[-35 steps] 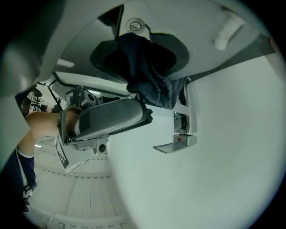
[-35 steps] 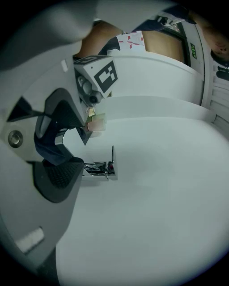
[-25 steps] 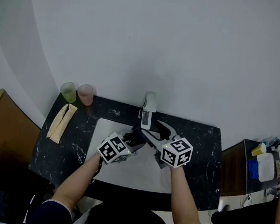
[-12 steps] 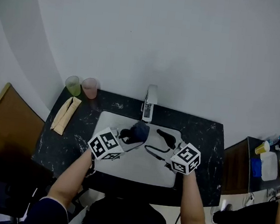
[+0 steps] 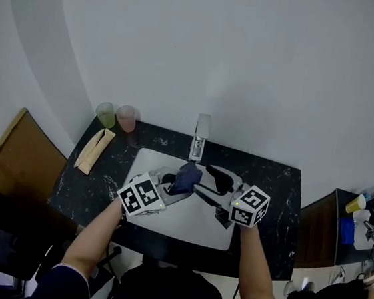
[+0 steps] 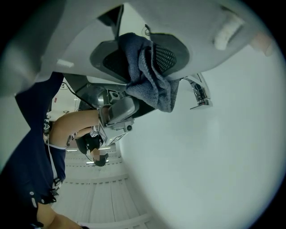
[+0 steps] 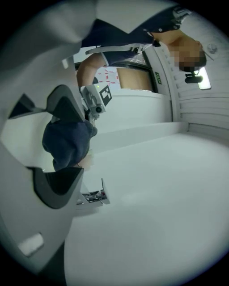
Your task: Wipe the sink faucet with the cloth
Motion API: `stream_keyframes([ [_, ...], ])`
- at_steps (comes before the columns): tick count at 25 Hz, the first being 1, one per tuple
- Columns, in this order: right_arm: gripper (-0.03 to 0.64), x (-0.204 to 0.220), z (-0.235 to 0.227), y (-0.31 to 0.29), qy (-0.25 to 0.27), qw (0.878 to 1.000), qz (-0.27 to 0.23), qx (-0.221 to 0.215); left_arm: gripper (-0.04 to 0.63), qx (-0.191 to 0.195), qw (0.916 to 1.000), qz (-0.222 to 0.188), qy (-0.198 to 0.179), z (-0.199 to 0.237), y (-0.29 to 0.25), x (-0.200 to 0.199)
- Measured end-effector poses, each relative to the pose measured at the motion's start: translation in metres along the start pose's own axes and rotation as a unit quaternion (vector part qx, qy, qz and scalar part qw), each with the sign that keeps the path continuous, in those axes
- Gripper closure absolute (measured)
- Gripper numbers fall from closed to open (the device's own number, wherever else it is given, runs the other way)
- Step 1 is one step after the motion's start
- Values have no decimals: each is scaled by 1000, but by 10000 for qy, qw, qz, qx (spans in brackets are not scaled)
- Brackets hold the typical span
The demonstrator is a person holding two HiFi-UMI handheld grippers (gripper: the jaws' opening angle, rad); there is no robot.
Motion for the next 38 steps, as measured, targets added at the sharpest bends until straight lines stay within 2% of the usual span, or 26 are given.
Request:
stream_keyframes([
  [3, 340, 2, 4, -2, -328, 9985, -16, -434, 457, -190, 9993, 203, -250, -3, -6, -4],
  [4, 384, 3, 7, -2, -425, 9972, -12, -611, 457, -256, 9987, 319, -318, -3, -8, -4],
  [6, 527, 3, 10, 0, -490, 9955, -43, -814, 457, -372, 9973, 518, -356, 0, -12, -3],
  [9, 571, -5, 2, 0, -260, 9980, -111, -558, 453, -730, 9951, 551, -375, 14, -8, -7],
  [12, 581, -17, -5, -4, -21, 9997, -199, -126, 438, -1133, 9924, 315, -375, 33, 7, -13],
  [16, 586, -34, -24, -8, 60, 9981, -350, 494, 423, -1289, 9908, -79, -407, 58, 19, -25],
  [21, 586, -36, -56, -14, -46, 9886, -282, 1477, 423, -1225, 9920, -219, -230, 95, 26, -20],
  [25, 586, -25, -72, -23, -208, 9795, -81, 2004, 431, -942, 9952, -268, -16, 113, 18, -6],
  [30, 584, -20, -90, -30, -266, 9750, 196, 2199, 485, -972, 9947, -269, 222, 132, 5, -3],
  [38, 584, -23, -121, -43, -535, 9795, 147, 1939, 525, -1305, 9905, -162, 395, 158, -8, -1],
])
Point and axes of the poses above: the fingertips, and each gripper's own axes: y backward along the fingers, z to its left, x out of its underside, the point moved 2 cm from there along y, backward along the fingers, and after that the axes turned 5 degrees about x, right-handed, at the moved point
